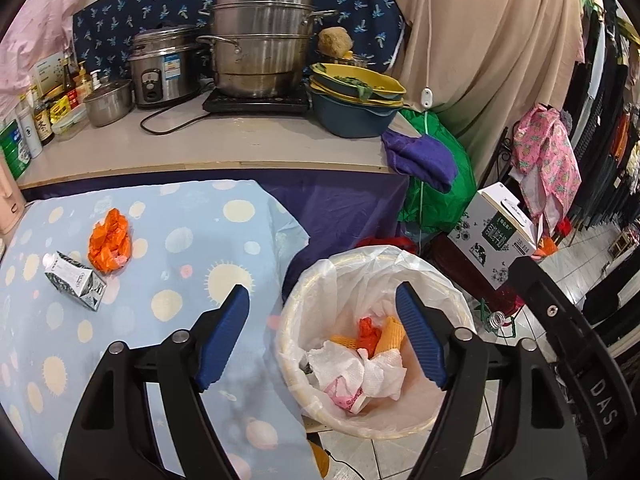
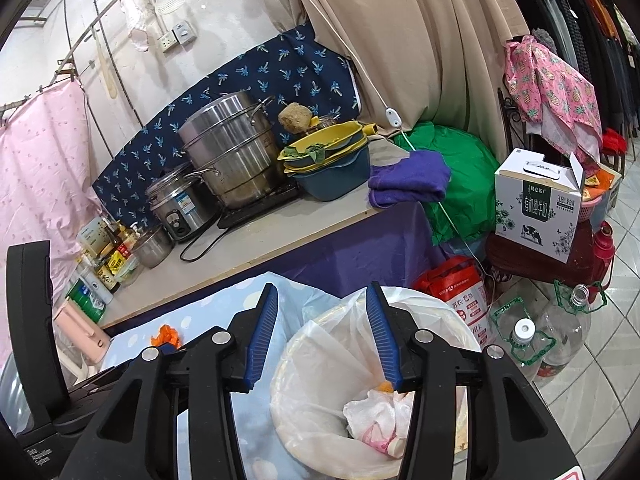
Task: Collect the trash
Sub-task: 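Move both tools toward the milk carton and orange wrapper on the table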
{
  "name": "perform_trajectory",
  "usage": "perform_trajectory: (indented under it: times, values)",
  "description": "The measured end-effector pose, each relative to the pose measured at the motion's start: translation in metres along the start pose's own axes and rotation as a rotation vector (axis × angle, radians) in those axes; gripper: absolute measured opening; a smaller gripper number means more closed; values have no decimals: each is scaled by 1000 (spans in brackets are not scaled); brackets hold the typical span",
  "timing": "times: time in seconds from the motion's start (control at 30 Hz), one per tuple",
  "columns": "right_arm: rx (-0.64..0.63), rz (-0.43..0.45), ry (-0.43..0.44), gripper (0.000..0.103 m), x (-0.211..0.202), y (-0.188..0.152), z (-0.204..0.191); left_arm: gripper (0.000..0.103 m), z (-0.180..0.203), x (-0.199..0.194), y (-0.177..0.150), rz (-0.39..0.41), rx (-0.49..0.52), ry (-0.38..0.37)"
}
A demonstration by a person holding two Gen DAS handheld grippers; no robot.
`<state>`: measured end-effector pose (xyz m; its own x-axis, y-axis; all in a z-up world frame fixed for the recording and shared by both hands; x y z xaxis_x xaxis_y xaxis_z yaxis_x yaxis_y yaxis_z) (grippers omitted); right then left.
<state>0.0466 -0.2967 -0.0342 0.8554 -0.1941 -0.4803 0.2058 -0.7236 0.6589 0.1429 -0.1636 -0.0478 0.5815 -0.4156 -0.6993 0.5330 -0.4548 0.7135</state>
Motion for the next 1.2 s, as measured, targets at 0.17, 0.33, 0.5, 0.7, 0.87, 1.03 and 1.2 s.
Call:
perform_trajectory:
  times: [0.17,0.33,0.5,0.7,0.87,1.03,1.2]
  values:
    - [-28,-21,15,50,5,-12,-20,78,-34,-6,-11,-8,-57,36]
    - [-73,-65,34,50,17,-33,-48,85,-83,-14,-29,-24,-136,98]
    - [-116,-123,57,50,33,-61,-78,87,-141,-20,-52,-55,-229,179]
    - [-179,-187,82,50,53,-96,-115,87,-209,-22,-79,-105,-359,260]
    - [-219,-236,101,50,72,-119,-143,87,-253,-20,-91,-135,-439,311]
    - [-250,-275,116,50,92,-137,-164,87,-286,-7,-95,-171,-508,343]
    - [-273,-309,127,50,115,-146,-178,87,-318,17,-98,-214,-594,364]
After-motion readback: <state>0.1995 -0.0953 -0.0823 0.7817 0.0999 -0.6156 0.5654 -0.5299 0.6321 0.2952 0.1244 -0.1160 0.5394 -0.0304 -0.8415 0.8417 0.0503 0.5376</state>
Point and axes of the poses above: each gripper's, at about its wrist camera, not at the fingertips, and x roughly the way its jaws point, z to its right, y to its top, the point moved 6 cm from there along x, roughly the way its jaws point, and after that the axes turned 15 degrees about x, right-handed, at the moved point
